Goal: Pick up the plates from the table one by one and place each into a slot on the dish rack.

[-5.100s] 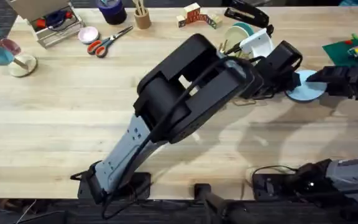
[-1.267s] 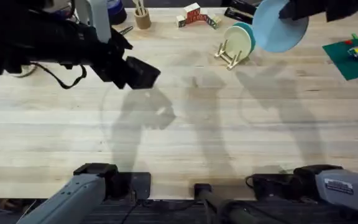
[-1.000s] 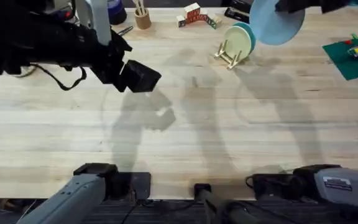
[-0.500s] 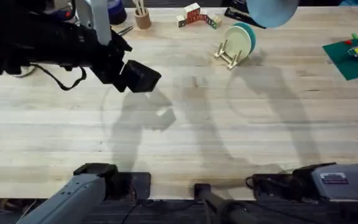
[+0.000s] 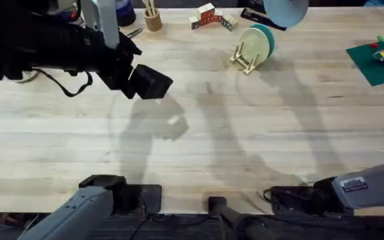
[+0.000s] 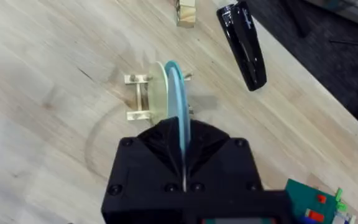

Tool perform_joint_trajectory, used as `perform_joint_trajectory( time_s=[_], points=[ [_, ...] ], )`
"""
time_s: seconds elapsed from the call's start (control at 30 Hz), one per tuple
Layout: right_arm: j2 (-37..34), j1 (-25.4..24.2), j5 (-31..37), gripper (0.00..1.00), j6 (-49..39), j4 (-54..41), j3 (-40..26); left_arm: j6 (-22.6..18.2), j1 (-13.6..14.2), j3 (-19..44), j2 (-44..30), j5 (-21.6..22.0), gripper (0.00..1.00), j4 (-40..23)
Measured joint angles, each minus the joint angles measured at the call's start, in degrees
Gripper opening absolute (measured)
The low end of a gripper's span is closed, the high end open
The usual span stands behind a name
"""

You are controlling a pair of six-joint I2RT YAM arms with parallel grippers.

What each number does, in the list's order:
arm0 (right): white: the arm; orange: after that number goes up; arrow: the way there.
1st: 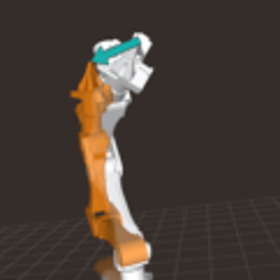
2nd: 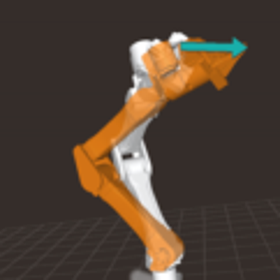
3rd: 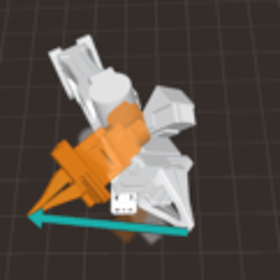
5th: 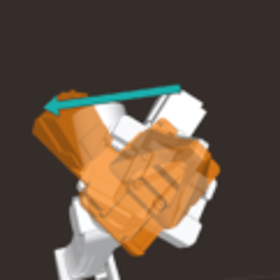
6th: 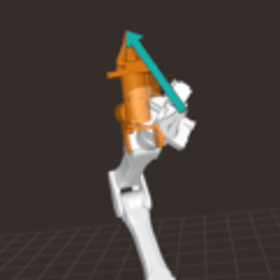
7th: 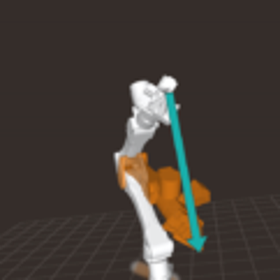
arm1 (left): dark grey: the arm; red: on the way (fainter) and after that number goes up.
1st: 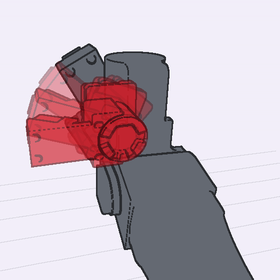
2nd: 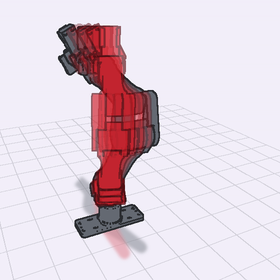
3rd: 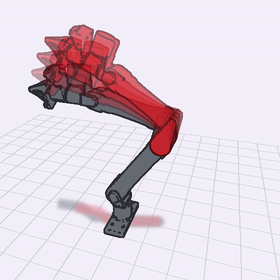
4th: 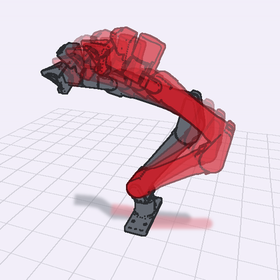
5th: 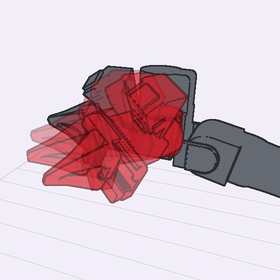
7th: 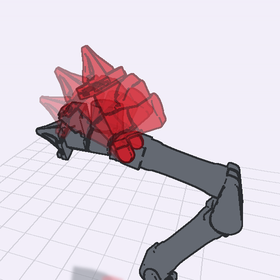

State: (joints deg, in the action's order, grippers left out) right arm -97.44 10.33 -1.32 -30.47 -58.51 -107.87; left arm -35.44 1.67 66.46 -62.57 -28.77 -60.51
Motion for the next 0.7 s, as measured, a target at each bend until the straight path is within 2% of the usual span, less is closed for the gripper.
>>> perform_joint_trajectory(
  time_s=[0.47, 0.7],
  points=[
    [-1.9, 0.0, 0.0, 0.028, -0.1, 0.8, 0.0, -0.1, 0.0, 0.0, 0.0, 0.0, 0.993, 0.0],
    [-2.0, 0.0, -2.4, 0.028, 0.0, -2.1, 0.0, -0.2, 0.0, 0.0, 0.0, 0.0, 0.993, 0.0]
  ],
)
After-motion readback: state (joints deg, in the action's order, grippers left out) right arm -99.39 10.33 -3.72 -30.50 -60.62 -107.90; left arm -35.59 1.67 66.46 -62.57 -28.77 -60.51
